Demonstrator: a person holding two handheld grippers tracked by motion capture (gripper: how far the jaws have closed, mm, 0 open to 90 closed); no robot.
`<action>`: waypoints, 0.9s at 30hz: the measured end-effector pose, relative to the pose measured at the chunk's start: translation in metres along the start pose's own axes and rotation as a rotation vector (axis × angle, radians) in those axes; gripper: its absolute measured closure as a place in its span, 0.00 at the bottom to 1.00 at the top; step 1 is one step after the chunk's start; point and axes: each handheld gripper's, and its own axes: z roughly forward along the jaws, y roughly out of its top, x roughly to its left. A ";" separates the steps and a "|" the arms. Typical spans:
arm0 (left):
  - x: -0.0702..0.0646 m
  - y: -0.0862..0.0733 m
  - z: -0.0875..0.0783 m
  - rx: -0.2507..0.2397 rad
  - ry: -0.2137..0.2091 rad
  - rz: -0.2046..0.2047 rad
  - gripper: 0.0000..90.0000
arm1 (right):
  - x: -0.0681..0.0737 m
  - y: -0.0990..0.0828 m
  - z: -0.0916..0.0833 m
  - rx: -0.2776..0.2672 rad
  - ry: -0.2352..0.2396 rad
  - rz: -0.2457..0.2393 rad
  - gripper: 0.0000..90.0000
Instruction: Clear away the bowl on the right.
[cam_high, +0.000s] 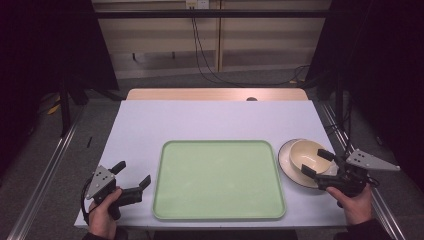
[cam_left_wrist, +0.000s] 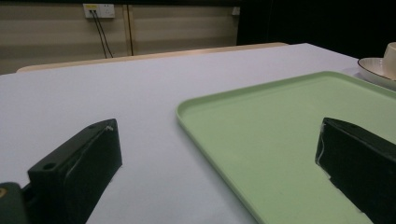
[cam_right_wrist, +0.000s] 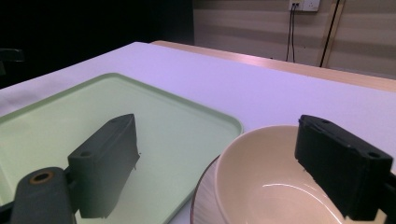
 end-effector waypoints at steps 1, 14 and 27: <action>0.000 0.000 0.000 0.000 0.000 0.000 0.00 | 0.000 0.000 0.000 0.000 0.000 0.000 0.14; 0.000 0.000 0.000 0.007 0.005 0.011 0.00 | -0.002 -0.002 -0.001 0.032 0.046 0.016 0.26; 0.000 0.000 -0.001 0.000 -0.002 0.008 0.00 | -0.010 0.000 -0.004 0.080 0.048 0.046 0.32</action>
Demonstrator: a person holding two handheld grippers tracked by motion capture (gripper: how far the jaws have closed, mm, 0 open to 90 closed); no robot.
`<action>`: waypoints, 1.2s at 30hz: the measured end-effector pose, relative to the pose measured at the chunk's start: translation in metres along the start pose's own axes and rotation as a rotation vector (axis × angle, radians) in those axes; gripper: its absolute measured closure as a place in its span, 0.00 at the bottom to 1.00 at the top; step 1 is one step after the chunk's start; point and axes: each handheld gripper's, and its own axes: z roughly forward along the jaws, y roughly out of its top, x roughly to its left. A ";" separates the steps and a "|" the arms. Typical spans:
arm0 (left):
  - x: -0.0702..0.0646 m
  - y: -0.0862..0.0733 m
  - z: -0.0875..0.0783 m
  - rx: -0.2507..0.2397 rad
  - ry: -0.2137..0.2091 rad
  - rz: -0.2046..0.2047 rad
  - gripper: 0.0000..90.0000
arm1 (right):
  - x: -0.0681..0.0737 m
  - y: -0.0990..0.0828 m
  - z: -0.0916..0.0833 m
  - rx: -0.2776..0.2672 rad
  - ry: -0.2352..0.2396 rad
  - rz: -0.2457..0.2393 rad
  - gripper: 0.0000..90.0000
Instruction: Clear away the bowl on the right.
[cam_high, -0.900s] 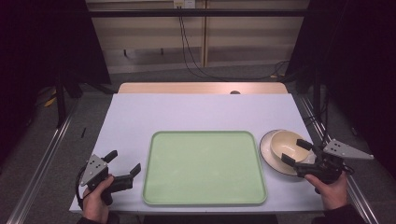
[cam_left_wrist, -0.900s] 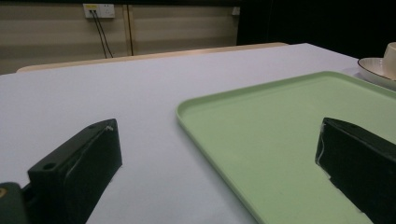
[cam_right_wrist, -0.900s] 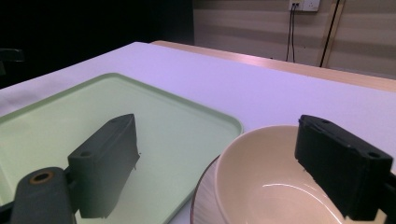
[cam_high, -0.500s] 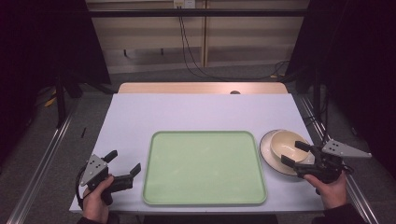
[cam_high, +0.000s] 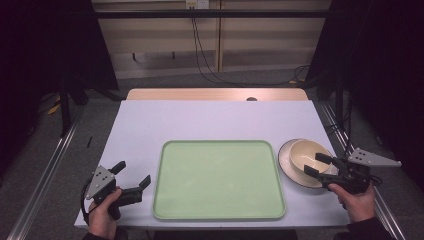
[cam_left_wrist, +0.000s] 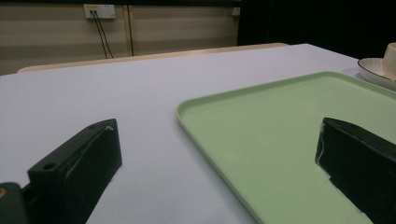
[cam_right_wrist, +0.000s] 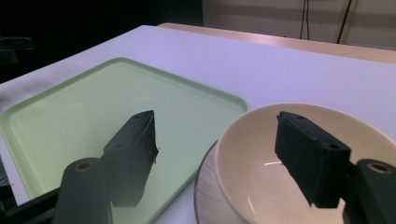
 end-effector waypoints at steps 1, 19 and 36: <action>0.000 0.000 0.000 0.003 0.005 0.002 0.00 | -0.003 0.002 -0.002 0.001 -0.006 -0.006 0.32; 0.000 0.000 0.000 0.000 0.014 0.002 0.00 | -0.044 0.014 -0.009 0.093 -0.098 0.038 0.34; 0.000 0.000 0.000 -0.004 -0.004 -0.004 0.00 | -0.086 0.026 0.021 0.325 -0.152 0.051 0.42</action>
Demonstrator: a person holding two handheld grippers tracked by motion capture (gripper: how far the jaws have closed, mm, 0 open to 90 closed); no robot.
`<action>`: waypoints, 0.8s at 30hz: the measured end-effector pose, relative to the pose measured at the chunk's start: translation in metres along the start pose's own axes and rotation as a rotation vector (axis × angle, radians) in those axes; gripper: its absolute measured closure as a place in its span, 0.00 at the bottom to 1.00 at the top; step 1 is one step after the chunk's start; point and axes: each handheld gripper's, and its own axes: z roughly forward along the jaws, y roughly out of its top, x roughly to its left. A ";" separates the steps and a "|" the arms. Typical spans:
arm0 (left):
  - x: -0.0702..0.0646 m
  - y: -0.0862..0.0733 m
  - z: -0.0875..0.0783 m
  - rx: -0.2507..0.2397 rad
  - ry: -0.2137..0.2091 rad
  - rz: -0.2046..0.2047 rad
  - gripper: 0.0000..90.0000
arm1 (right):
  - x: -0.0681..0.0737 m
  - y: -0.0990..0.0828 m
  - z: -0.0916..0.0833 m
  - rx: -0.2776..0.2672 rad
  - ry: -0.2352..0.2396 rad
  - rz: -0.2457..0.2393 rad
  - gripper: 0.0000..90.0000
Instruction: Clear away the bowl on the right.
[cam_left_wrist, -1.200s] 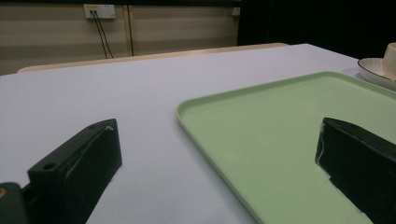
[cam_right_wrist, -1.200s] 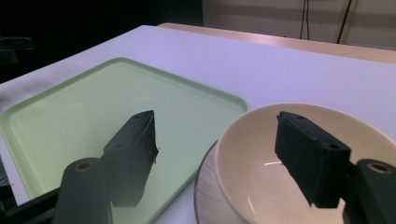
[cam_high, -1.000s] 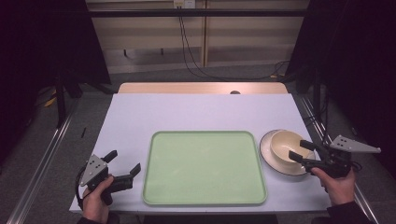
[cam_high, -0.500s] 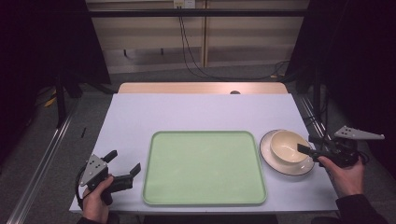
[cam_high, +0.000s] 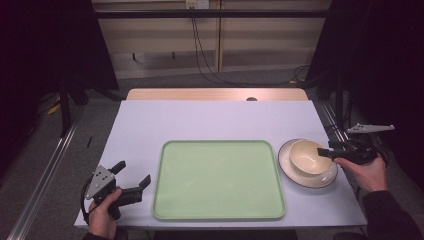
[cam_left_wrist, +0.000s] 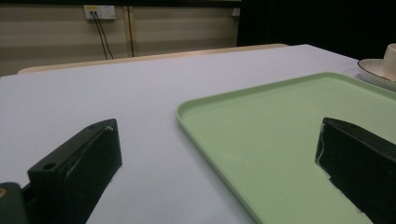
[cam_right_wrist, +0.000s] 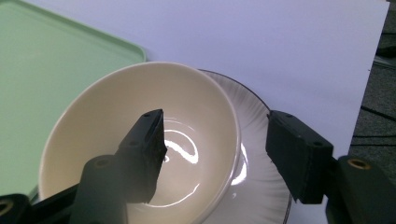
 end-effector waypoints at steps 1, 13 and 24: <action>0.000 0.000 0.000 0.003 0.011 0.005 0.00 | -0.002 0.003 0.004 0.009 0.001 -0.004 0.44; 0.000 0.000 0.000 0.003 0.010 0.006 0.00 | -0.007 0.019 0.032 0.182 0.008 0.001 0.49; 0.000 0.000 0.000 0.007 0.008 0.010 0.00 | -0.012 0.011 0.038 0.231 0.024 -0.005 0.69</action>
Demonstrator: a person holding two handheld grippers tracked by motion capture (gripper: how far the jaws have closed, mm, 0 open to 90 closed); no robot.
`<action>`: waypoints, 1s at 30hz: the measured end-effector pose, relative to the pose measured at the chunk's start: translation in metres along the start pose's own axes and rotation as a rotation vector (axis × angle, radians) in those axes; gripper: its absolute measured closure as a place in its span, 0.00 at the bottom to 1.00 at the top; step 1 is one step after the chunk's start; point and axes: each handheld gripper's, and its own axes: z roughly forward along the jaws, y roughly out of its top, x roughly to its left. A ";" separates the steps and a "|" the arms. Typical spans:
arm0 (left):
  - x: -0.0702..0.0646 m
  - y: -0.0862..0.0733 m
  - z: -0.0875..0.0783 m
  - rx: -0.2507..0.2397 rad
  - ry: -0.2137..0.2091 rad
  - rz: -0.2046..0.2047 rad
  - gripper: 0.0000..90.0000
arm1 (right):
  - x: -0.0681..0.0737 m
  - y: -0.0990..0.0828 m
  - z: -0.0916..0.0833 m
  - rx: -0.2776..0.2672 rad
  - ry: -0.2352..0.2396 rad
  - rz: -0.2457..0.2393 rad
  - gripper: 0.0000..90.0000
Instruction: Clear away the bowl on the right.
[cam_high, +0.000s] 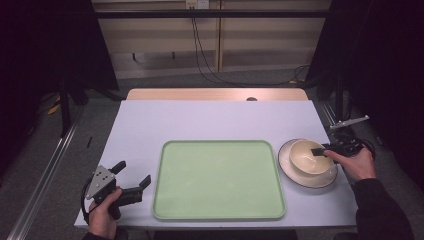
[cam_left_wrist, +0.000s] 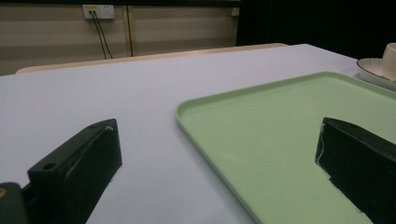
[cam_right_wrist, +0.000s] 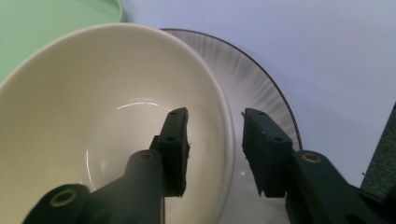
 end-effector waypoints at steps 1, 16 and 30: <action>0.000 0.000 0.000 -0.001 0.001 -0.002 0.00 | -0.001 -0.001 0.001 0.009 0.001 0.004 0.74; 0.000 0.000 0.000 0.001 -0.001 0.000 0.00 | -0.004 -0.003 0.010 0.076 0.032 0.044 0.90; 0.000 0.000 0.000 0.001 -0.002 0.001 0.00 | -0.009 -0.003 0.009 0.066 0.035 0.102 0.93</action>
